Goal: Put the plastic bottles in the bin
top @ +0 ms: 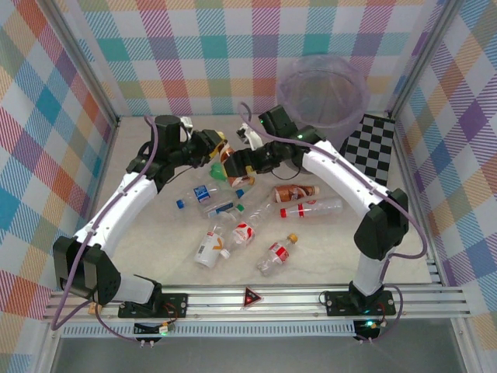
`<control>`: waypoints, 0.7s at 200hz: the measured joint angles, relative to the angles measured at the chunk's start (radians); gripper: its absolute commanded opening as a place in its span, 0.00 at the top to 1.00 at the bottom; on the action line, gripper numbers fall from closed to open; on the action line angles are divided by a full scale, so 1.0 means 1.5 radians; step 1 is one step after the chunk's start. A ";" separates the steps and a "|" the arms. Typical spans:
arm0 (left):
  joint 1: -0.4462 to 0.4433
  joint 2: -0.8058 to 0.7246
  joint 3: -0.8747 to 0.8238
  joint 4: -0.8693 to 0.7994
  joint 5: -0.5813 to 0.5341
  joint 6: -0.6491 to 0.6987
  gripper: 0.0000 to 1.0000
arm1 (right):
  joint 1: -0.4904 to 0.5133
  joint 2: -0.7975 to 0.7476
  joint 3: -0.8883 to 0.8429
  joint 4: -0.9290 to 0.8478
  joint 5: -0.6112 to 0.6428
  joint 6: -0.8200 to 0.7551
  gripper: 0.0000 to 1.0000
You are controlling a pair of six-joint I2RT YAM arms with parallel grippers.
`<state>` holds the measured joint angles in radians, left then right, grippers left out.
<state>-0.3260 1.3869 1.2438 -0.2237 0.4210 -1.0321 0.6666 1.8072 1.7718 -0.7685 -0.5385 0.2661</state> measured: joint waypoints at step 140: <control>0.000 0.022 0.001 0.027 0.011 0.039 0.00 | -0.012 0.021 0.103 -0.083 0.052 -0.027 0.49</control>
<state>-0.3260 1.4200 1.2453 -0.1825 0.4370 -0.9737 0.6491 1.8385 1.9263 -0.8928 -0.4599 0.2260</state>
